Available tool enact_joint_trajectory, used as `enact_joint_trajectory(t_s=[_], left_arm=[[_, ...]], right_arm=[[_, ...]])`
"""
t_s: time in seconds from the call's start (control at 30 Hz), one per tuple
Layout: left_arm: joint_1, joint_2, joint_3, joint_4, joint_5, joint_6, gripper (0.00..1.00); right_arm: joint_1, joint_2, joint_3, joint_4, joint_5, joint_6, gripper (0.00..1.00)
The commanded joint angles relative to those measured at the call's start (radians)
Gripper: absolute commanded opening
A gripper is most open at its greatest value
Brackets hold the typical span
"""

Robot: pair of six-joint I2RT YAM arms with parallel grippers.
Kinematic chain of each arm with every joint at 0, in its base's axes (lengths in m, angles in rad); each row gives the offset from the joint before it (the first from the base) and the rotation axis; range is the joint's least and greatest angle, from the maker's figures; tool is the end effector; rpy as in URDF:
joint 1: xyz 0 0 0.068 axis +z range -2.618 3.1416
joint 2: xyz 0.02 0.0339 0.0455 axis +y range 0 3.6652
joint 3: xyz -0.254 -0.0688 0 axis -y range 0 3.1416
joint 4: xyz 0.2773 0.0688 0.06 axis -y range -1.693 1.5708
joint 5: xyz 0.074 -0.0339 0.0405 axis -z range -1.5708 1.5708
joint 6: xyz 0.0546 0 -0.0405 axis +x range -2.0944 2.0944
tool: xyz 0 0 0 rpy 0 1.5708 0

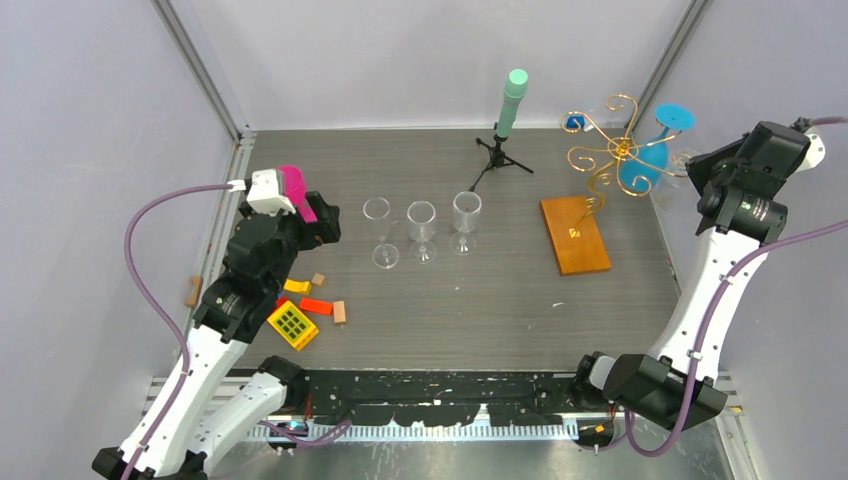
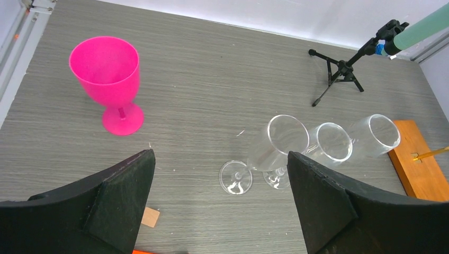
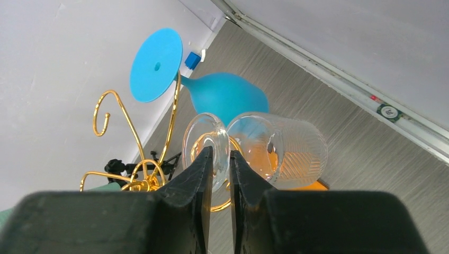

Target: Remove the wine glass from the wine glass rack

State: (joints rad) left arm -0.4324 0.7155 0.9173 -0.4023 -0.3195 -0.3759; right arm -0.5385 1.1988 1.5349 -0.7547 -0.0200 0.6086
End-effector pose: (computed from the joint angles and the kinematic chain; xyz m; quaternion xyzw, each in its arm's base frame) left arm 0.1990 -0.0730 0.3694 -0.0790 0.7670 -0.1324 0.6228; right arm 0.2471 -0.1463 0.4460 0.4504 0.7073 0.0275 0.5441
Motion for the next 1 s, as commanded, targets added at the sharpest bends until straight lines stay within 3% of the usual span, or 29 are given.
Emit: enact_joint_trajectory(t_s=[0.0,0.6,0.97], left_arm=[[-0.002,-0.012,0.013,0.01,-0.022,0.022,0.98],[-0.002,-0.019,0.01,0.011,-0.032,0.023,0.98],[-0.002,-0.022,0.011,0.01,-0.032,0.023,0.98]], right_arm=[[0.002,-0.022,-0.013,0.069,-0.033,0.043,0.01],[0.002,-0.158,-0.124,0.176,0.108,0.237,0.0],[0.002,-0.247,-0.169,0.241,0.108,0.297,0.0]])
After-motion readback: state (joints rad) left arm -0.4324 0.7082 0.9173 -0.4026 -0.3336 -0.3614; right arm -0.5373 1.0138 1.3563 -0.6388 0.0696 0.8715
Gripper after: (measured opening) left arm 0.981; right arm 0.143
